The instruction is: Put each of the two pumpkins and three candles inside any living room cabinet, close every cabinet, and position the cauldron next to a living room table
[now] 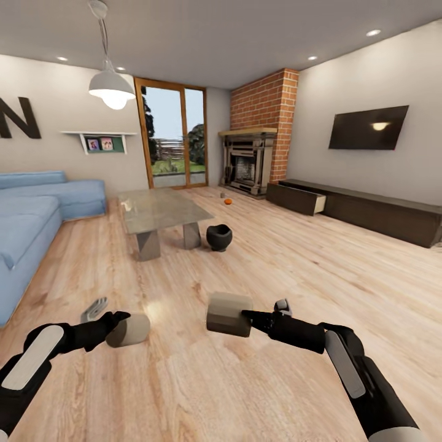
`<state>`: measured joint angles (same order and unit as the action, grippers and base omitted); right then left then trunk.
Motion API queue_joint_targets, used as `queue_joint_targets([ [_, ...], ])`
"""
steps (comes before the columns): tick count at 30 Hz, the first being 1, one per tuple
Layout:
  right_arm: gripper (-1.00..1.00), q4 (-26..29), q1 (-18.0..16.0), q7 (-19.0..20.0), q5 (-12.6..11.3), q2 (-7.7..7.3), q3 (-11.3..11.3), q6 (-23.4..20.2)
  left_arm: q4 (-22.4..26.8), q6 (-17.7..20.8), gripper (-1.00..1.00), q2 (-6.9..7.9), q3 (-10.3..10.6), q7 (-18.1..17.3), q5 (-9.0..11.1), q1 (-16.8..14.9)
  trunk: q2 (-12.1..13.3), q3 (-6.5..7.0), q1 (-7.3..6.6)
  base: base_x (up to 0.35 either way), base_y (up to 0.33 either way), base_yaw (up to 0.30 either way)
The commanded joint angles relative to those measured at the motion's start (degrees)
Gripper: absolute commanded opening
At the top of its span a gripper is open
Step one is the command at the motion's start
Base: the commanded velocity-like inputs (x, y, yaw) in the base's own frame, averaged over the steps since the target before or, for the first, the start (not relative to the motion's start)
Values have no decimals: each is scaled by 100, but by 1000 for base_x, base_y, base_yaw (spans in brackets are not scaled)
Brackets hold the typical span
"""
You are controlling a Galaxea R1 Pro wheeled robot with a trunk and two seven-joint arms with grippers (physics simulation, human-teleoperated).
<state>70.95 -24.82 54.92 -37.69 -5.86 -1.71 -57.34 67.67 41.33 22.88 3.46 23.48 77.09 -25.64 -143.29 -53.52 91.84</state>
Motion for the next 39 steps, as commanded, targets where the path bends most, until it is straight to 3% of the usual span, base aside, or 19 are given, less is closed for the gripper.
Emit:
queue_joint_targets([
  [1,-100,-2,-5,11,-10,-3,-5,-23,9,-10,-100,6,7,51,78,-2,-3,-1,-1,0,0,-257],
  [4,-100,-2,-5,13,-10,-1,27,-23,9,-10,-100,6,13,51,78,-2,-3,12,-1,0,0,-257],
  [7,-100,-2,-5,17,-16,2,285,-29,9,-10,-100,6,14,51,78,-2,-3,25,-1,0,0,-257],
  [10,-100,-2,-5,18,-18,-2,344,-31,9,-10,-100,1,15,51,78,-2,-3,39,-1,0,0,-257],
  [39,-100,-2,-5,18,-19,-3,365,-31,28,-10,-100,-12,35,51,70,-2,-3,167,-1,0,0,-257],
])
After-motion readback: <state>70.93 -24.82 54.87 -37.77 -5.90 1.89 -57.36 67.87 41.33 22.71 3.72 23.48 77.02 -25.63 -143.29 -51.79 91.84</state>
